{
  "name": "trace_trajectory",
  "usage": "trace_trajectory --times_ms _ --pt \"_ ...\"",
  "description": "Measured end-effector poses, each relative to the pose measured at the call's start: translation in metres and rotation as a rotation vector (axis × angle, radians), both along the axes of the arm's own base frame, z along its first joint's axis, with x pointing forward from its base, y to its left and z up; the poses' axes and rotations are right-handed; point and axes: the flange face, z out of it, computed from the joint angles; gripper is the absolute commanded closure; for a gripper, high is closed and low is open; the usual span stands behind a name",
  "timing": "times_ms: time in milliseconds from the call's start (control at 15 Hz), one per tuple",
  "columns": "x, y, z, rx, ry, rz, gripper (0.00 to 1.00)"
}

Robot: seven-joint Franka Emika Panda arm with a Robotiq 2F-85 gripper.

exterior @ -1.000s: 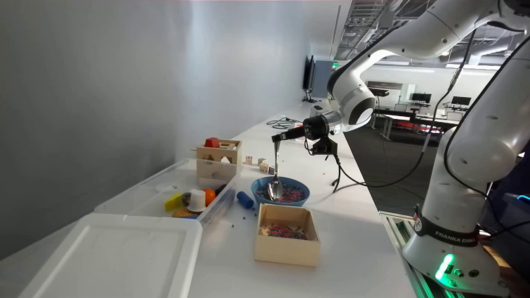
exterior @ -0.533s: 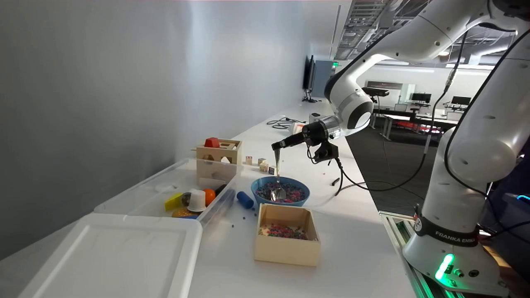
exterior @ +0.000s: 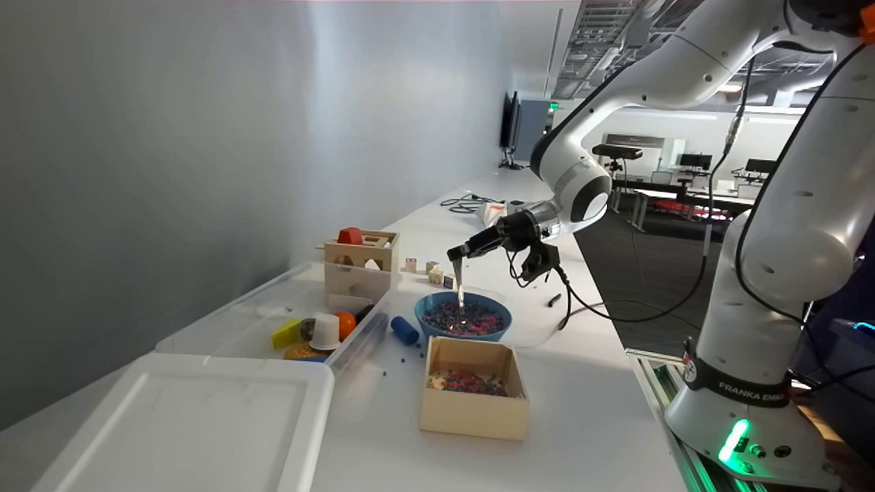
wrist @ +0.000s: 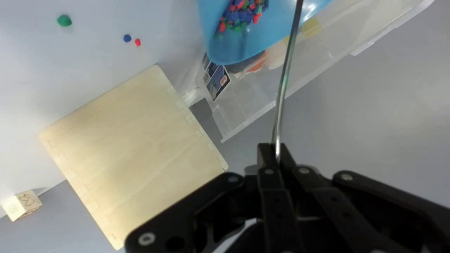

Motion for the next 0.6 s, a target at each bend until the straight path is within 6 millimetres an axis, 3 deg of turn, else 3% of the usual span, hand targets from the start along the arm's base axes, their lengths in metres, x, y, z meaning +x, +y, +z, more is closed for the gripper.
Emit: trace_trajectory --times_ms 600 --pt "-0.004 -0.004 -0.023 0.112 0.012 -0.025 0.99"
